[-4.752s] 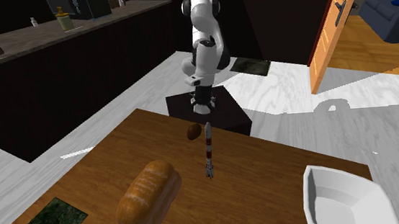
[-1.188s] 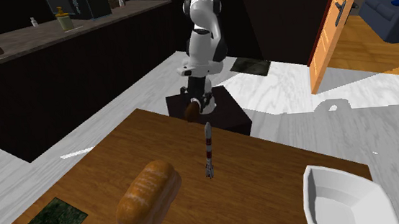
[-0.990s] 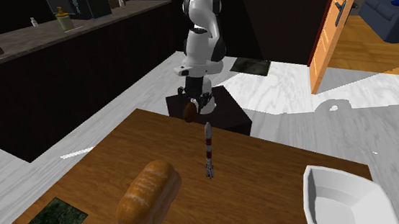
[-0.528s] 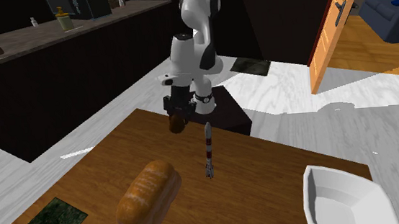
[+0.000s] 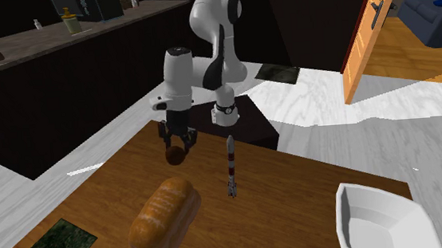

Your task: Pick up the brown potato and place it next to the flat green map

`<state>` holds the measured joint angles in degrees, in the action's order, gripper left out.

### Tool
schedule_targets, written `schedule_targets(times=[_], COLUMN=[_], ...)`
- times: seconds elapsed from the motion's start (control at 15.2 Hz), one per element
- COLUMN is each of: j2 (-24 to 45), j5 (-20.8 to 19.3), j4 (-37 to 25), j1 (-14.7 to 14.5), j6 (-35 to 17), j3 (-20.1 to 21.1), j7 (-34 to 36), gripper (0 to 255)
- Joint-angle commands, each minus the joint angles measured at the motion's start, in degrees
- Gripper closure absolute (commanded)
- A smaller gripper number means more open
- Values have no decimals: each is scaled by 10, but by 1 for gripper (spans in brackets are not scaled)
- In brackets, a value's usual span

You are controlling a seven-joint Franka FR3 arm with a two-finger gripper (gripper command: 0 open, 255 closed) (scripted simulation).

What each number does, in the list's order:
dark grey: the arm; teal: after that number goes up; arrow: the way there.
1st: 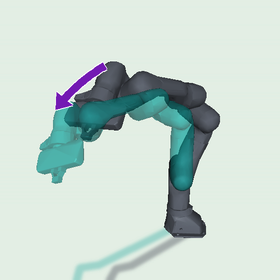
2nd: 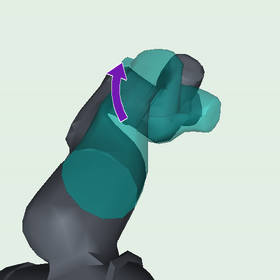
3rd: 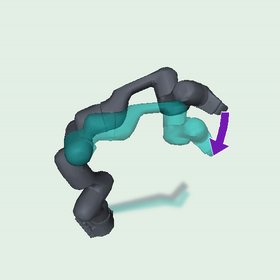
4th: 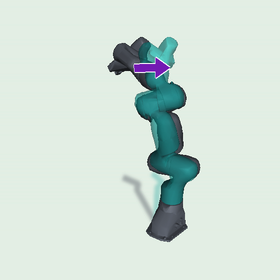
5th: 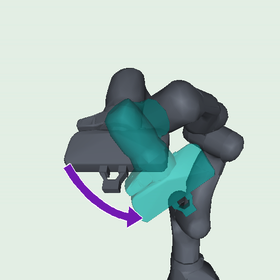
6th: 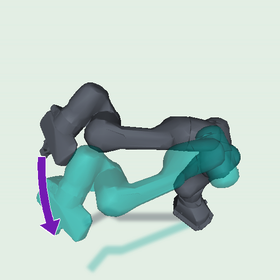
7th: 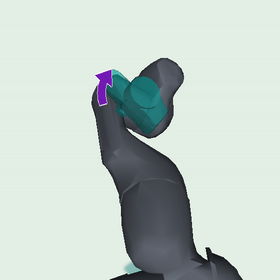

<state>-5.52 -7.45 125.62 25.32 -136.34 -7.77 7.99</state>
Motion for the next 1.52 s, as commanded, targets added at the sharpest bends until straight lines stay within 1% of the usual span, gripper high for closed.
schedule_targets(times=[0.0, 0.46, 0.66, 0.86, 0.99, 1.12, 1.19, 1.25, 1.45], j2=[39, 189, 258, 335, 394, 466, 514, 573, 559], j5=[13, 62, 82, 98, 107, 116, 120, 123, 122], j4=[-46, -238, -337, -454, -548, -667, -749, -853, -804], j1=[4, 29, 45, 64, 79, 96, 106, 118, 115], j6=[6, 46, 76, 116, 151, 198, 232, 277, 242], j3=[-8, -20, -21, -18, -16, -12, -10, -7, -7], j7=[-20, -83, -105, -122, -130, -137, -138, -138, -139], gripper=[255, 255, 255, 255, 255, 255, 255, 255, 255])
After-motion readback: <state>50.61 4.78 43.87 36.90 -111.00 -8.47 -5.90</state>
